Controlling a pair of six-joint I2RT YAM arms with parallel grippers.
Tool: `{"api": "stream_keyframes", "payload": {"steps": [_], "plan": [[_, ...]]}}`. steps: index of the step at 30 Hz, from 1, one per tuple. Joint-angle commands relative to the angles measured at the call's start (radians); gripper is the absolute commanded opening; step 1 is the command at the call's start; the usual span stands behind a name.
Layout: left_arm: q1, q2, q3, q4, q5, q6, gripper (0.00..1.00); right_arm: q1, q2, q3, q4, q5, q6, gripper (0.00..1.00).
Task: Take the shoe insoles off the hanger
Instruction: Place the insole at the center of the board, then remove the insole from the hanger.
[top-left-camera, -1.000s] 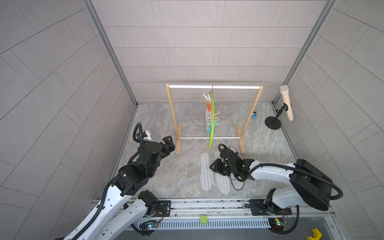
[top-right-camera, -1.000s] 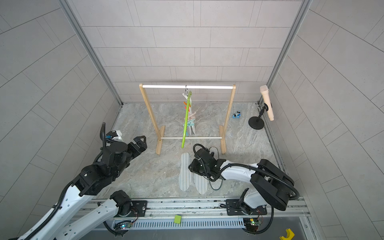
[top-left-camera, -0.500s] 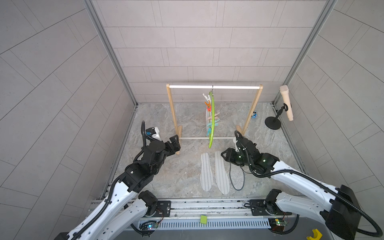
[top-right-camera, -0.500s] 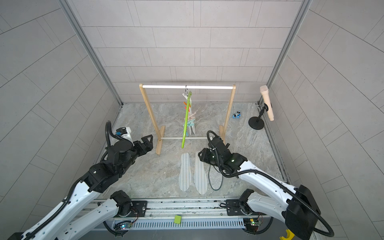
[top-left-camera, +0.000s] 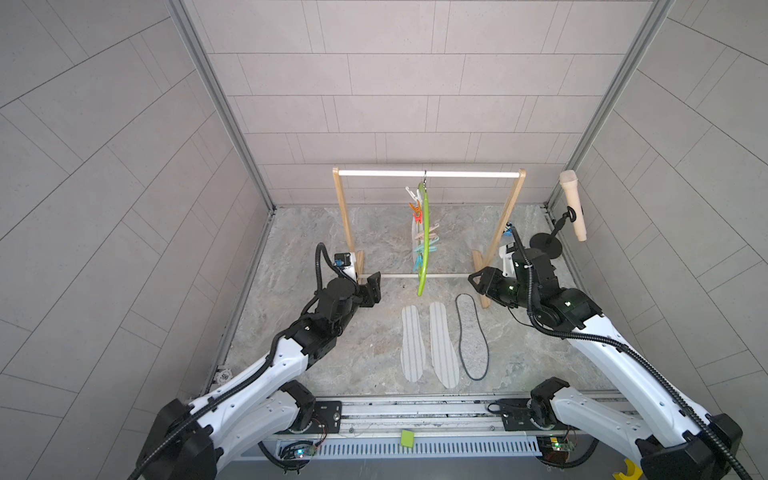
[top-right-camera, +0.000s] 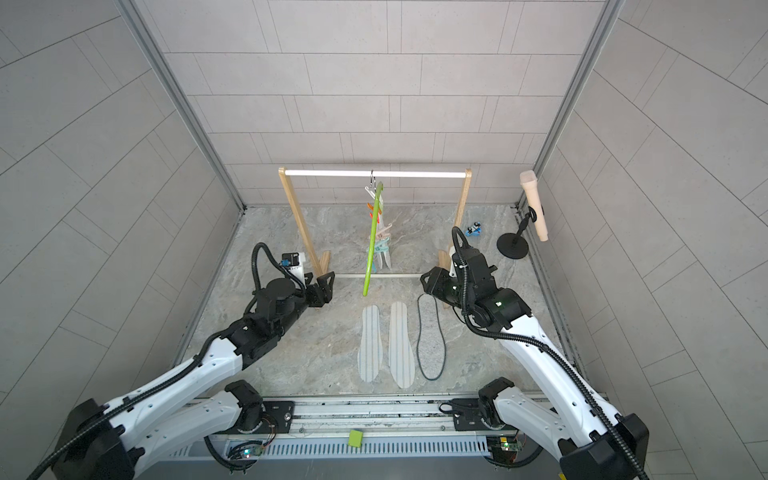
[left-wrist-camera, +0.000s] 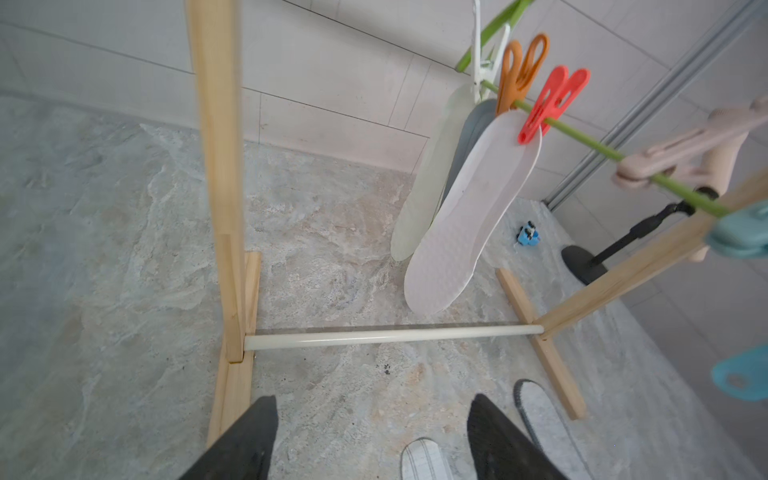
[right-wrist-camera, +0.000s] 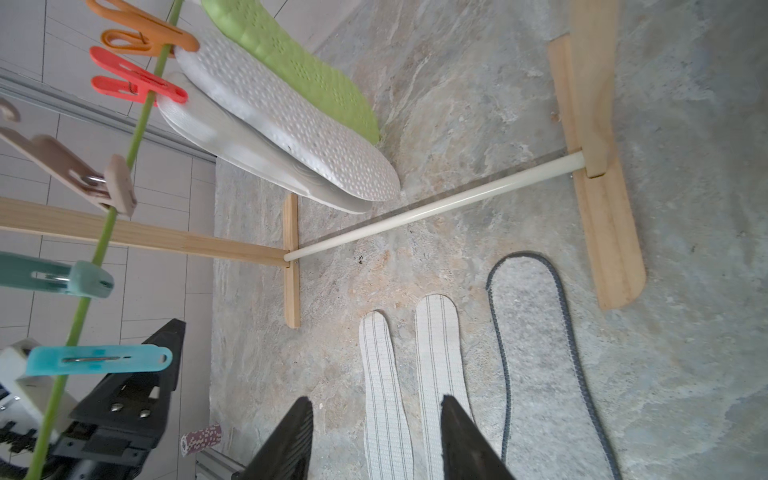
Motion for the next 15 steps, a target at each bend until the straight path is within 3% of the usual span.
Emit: {"api": "stream_keyframes", "payload": {"steps": [1, 8, 15], "plan": [[0.001, 0.064, -0.028, 0.262, 0.037, 0.083, 0.68, -0.004, 0.049, 0.063, -0.027, -0.021, -0.012, 0.51], [-0.058, 0.242, -0.044, 0.507, 0.027, 0.231, 0.67, -0.031, 0.144, 0.173, -0.038, -0.033, -0.005, 0.5], [-0.096, 0.482, 0.016, 0.724, 0.017, 0.28, 0.69, -0.068, 0.198, 0.196, -0.027, -0.052, 0.026, 0.5]]}}
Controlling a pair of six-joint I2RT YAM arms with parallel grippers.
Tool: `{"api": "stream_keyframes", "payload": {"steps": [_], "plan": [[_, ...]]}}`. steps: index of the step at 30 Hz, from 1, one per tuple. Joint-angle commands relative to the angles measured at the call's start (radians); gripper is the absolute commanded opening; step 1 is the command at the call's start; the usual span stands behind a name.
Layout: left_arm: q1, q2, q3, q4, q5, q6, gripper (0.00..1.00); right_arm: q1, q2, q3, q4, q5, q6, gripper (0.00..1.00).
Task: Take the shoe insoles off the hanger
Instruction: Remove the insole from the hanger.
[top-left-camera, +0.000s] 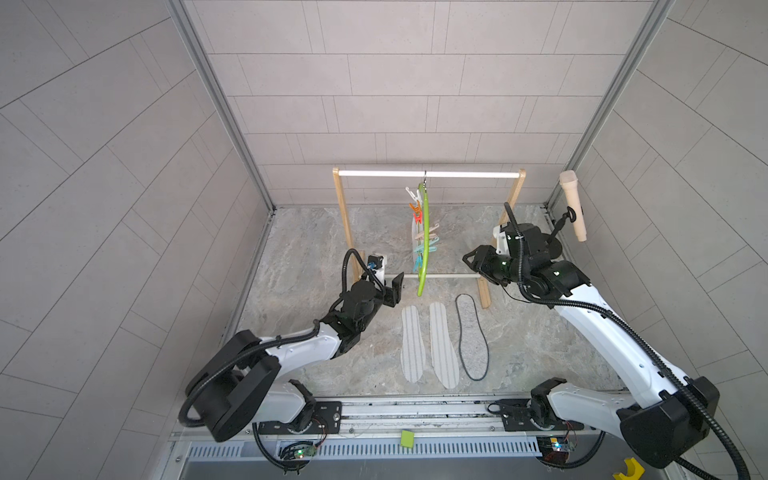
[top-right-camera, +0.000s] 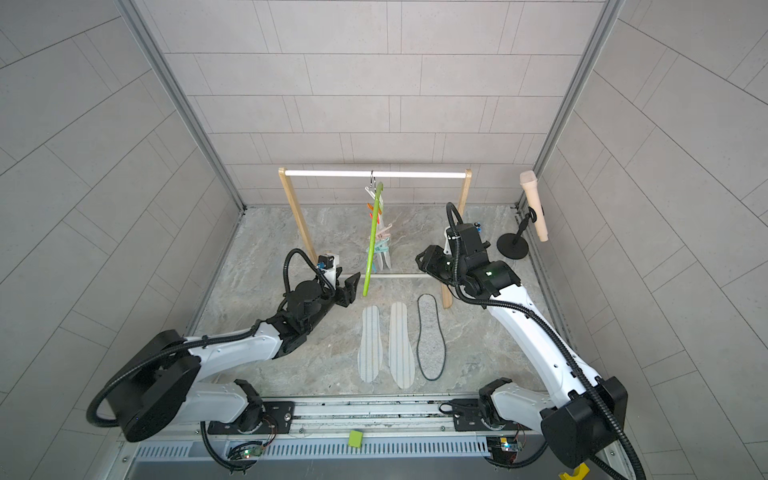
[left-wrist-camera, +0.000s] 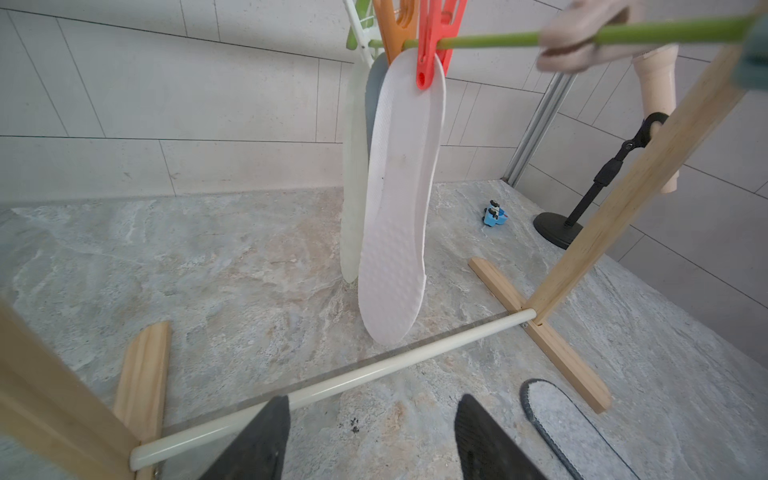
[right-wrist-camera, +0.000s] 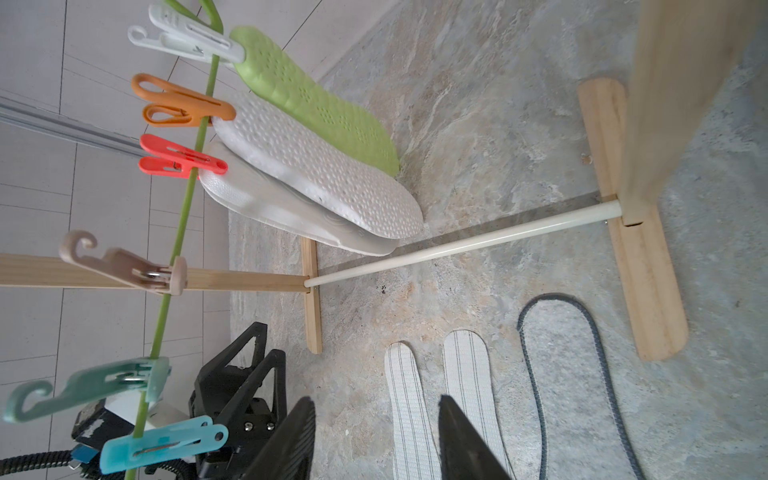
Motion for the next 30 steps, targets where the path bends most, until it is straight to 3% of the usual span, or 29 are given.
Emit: {"api": "stream_keyframes", "payload": {"steps": [1, 8, 18, 30], "plan": [[-0.021, 0.105, 0.055, 0.189, -0.012, 0.06, 0.7, -0.016, 0.02, 0.014, -0.007, -0.013, 0.025, 0.5], [-0.026, 0.342, 0.163, 0.338, -0.037, 0.035, 0.71, -0.028, 0.091, 0.056, -0.039, -0.071, 0.041, 0.5], [-0.025, 0.487, 0.289, 0.381, -0.051, 0.049, 0.74, -0.03, 0.071, 0.013, -0.015, -0.062, 0.092, 0.49], [-0.024, 0.579, 0.374, 0.418, -0.101, 0.045, 0.51, -0.029, 0.068, 0.009, -0.021, -0.062, 0.106, 0.49]]}}
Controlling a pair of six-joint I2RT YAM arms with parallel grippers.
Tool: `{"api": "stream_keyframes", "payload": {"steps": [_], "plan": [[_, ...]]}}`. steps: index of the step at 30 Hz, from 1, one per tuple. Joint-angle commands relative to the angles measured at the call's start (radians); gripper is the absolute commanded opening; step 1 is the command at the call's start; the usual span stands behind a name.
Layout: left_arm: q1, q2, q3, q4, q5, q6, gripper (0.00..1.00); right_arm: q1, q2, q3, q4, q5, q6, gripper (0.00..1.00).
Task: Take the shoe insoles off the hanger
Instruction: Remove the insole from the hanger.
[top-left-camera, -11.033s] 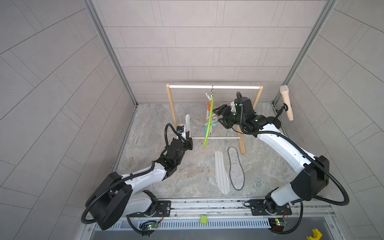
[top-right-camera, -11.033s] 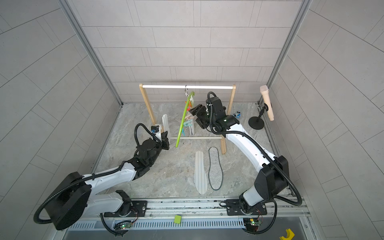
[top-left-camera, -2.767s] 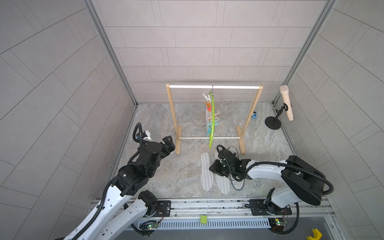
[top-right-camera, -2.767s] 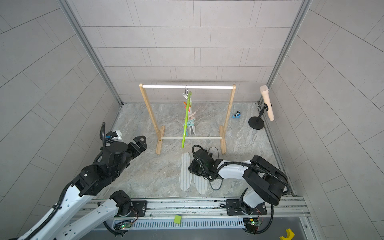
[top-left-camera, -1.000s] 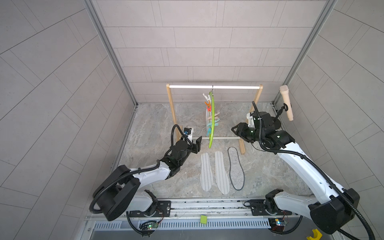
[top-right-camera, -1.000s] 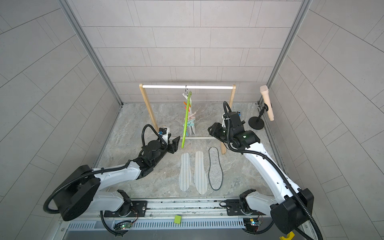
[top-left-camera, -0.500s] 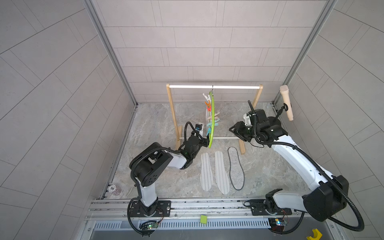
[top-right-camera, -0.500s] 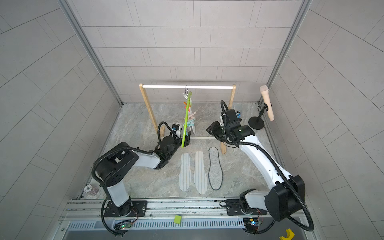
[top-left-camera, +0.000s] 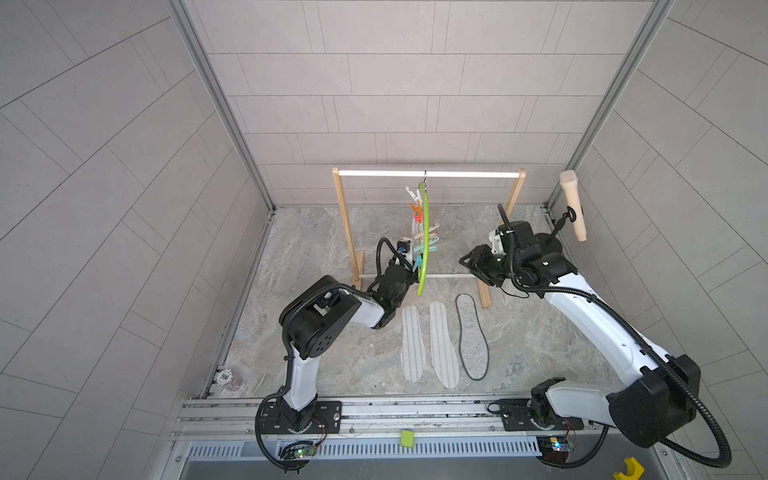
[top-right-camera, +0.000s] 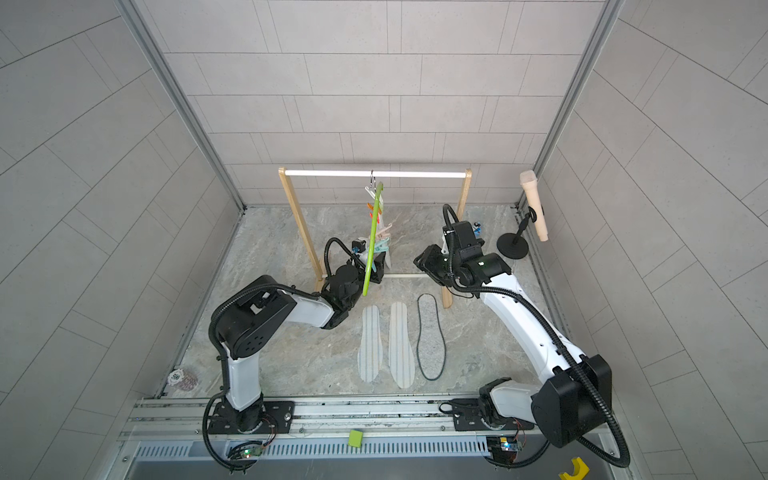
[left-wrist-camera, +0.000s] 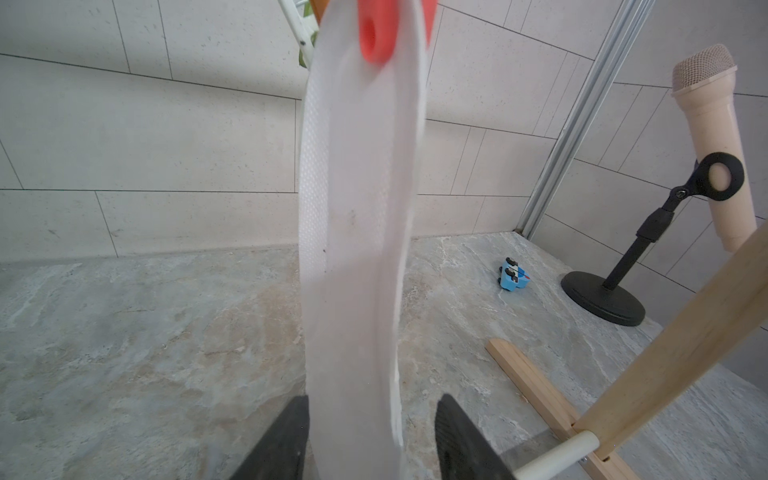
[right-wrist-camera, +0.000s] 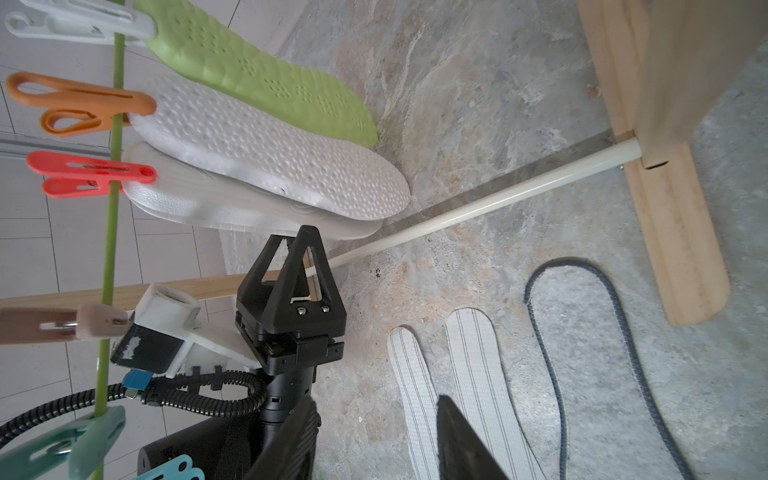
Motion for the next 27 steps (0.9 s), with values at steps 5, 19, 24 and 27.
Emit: {"api": "stream_keyframes", "payload": {"steps": [5, 19, 24, 27], "plan": [[-0.001, 0.03, 0.027, 0.054, -0.003, -0.018, 0.47, -0.005, -0.012, -0.001, -0.005, 0.008, 0.023, 0.49], [0.019, 0.008, 0.014, 0.082, -0.083, 0.001, 0.08, -0.003, 0.035, 0.06, -0.009, -0.026, 0.019, 0.49], [0.021, -0.039, -0.008, 0.073, -0.1, 0.035, 0.0, -0.002, 0.064, 0.103, 0.004, -0.036, 0.024, 0.49], [0.02, -0.074, -0.013, 0.044, -0.09, 0.067, 0.0, -0.002, 0.073, 0.118, 0.037, -0.04, 0.047, 0.49]]}}
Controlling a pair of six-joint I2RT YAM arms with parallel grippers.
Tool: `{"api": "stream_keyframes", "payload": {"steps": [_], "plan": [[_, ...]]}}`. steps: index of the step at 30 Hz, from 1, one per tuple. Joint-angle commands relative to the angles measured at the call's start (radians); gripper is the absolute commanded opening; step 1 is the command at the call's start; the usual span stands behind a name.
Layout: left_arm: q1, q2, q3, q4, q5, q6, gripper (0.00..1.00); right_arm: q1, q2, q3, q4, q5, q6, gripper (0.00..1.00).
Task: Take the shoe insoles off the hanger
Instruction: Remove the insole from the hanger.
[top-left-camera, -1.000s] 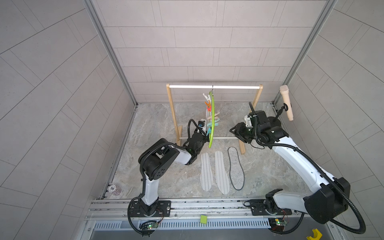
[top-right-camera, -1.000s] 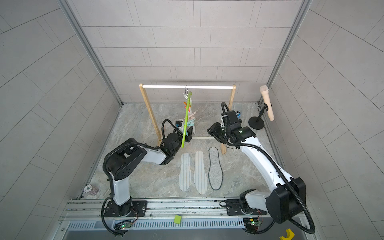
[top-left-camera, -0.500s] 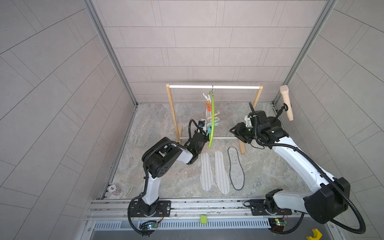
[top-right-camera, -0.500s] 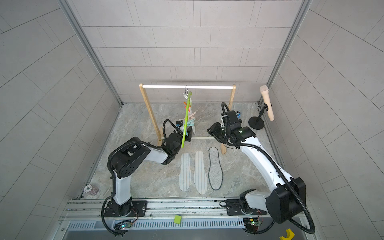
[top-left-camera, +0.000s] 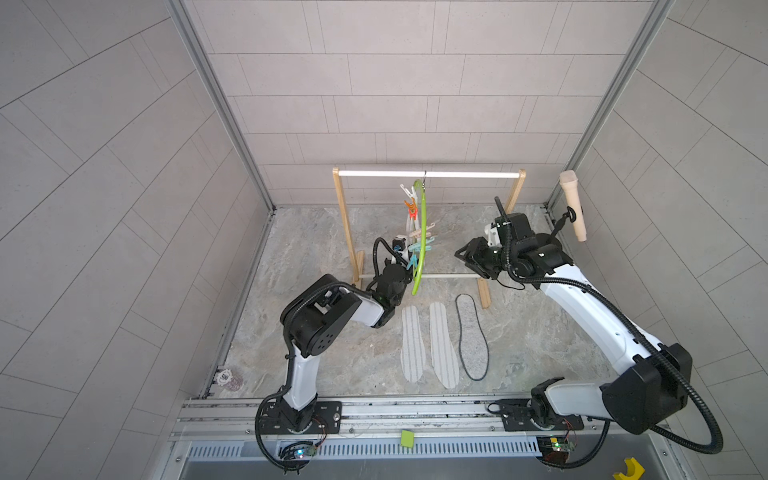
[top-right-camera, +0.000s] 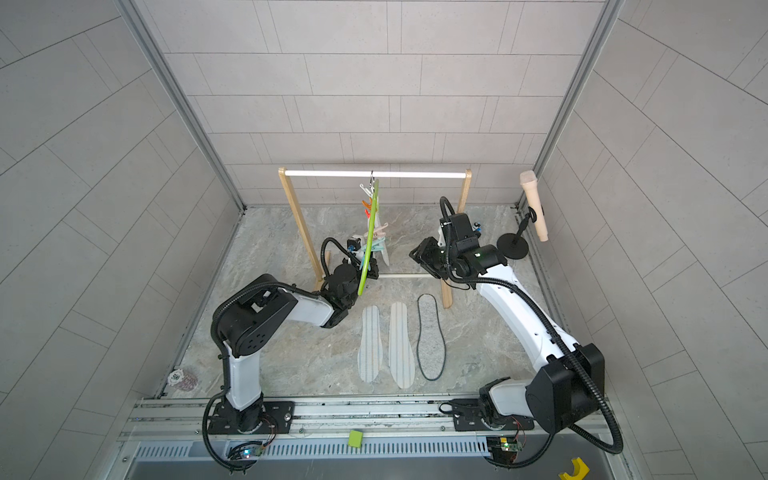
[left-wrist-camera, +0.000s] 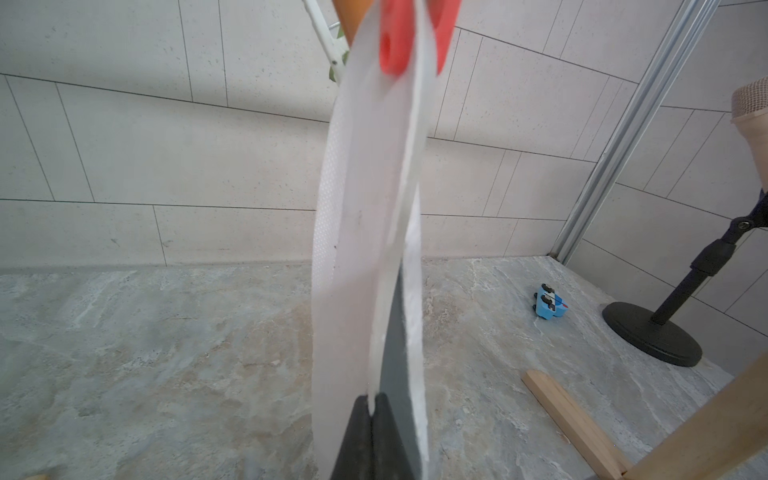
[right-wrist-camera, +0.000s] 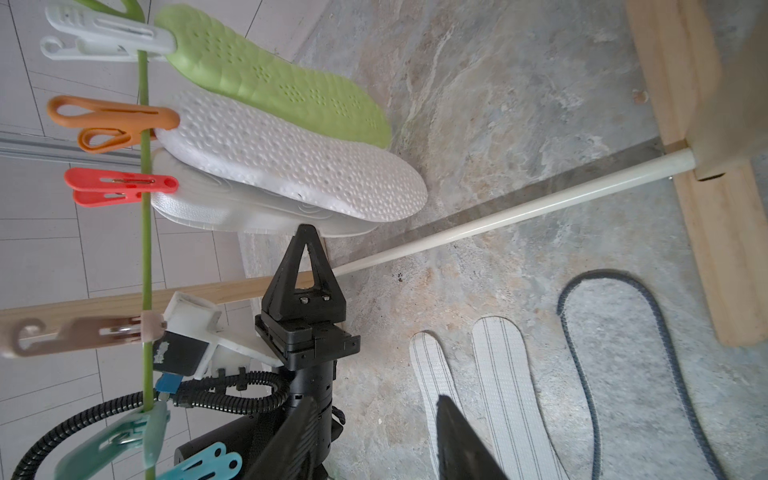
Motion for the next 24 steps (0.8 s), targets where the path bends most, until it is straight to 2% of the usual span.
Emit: {"api": "stream_keyframes", "payload": {"steps": [1, 6, 13, 24], "plan": [[0.003, -0.074, -0.011, 0.001, -0.008, 0.054, 0.0, -0.002, 0.006, 0.033, 0.043, -0.005, 0.04, 0.5], [0.006, -0.117, -0.026, -0.042, -0.027, 0.094, 0.0, 0.006, 0.037, 0.081, 0.094, 0.0, 0.086, 0.53], [0.02, -0.125, -0.043, -0.065, -0.026, 0.086, 0.0, 0.015, 0.093, 0.155, 0.106, 0.014, 0.129, 0.54], [0.029, -0.093, -0.032, -0.105, 0.016, 0.096, 0.0, 0.023, 0.107, 0.153, 0.145, 0.065, 0.17, 0.55]]}}
